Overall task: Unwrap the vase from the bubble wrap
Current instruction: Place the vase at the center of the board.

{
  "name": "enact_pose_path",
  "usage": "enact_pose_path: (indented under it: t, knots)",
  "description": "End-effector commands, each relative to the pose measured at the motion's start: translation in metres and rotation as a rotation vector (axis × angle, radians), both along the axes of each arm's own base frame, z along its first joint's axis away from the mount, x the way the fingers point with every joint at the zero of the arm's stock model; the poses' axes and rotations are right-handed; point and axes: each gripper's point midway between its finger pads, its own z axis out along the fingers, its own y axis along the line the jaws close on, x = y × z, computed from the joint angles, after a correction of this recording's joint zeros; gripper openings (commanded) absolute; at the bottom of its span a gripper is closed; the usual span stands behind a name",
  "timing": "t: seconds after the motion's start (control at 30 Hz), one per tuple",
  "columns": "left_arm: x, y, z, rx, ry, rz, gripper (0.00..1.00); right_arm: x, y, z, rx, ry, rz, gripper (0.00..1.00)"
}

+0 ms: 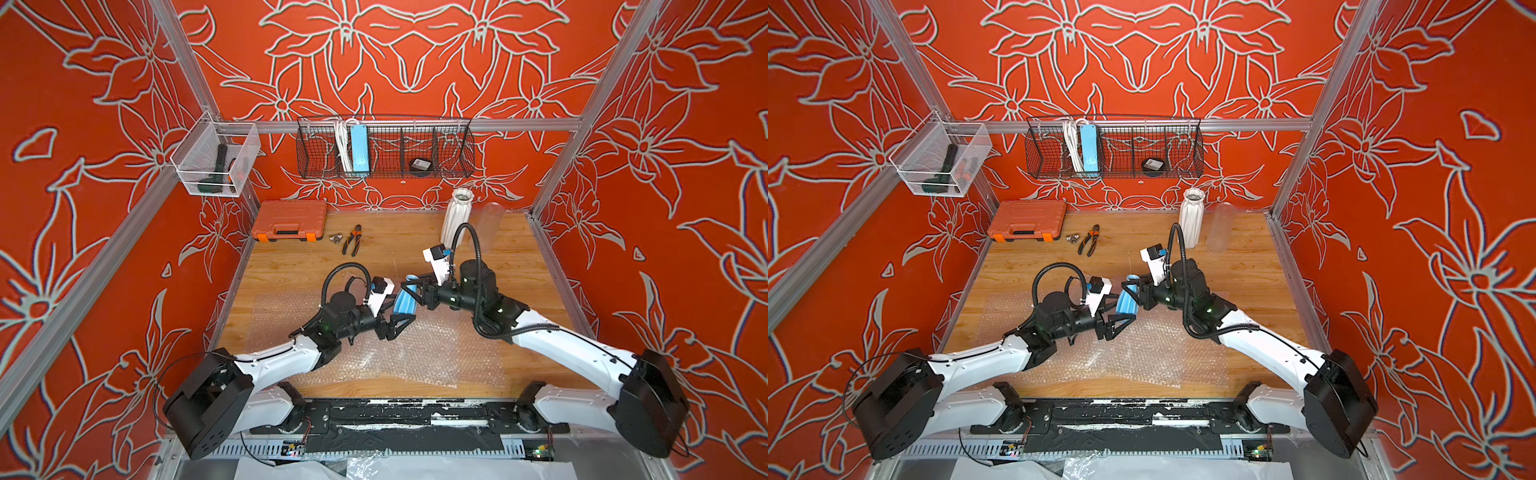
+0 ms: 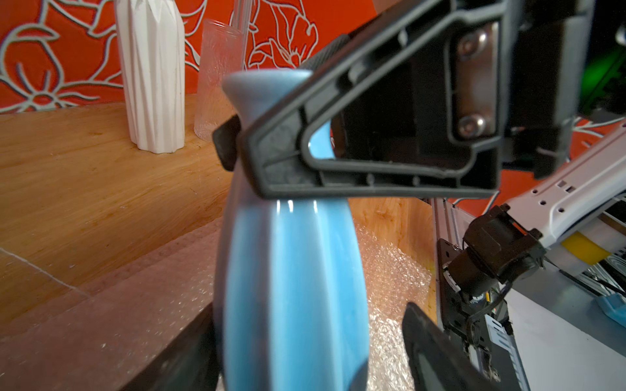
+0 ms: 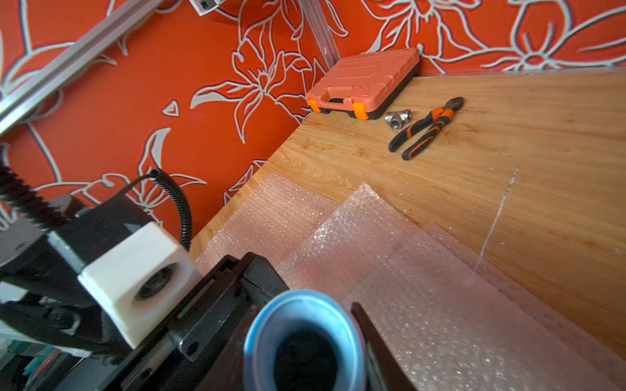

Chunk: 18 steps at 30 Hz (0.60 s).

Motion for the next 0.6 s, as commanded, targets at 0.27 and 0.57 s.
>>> enact_pose_path:
  t: [0.27,0.57]
  knots:
    - [0.021,0.047,0.003,0.117,0.022,0.301,0.81,0.069,-0.024,0.004,-0.185,-0.201,-0.244,0.20]
    - [0.011,0.073,0.009,0.079,0.049,0.400,0.83,0.139,-0.033,-0.007,-0.283,-0.288,-0.386,0.20]
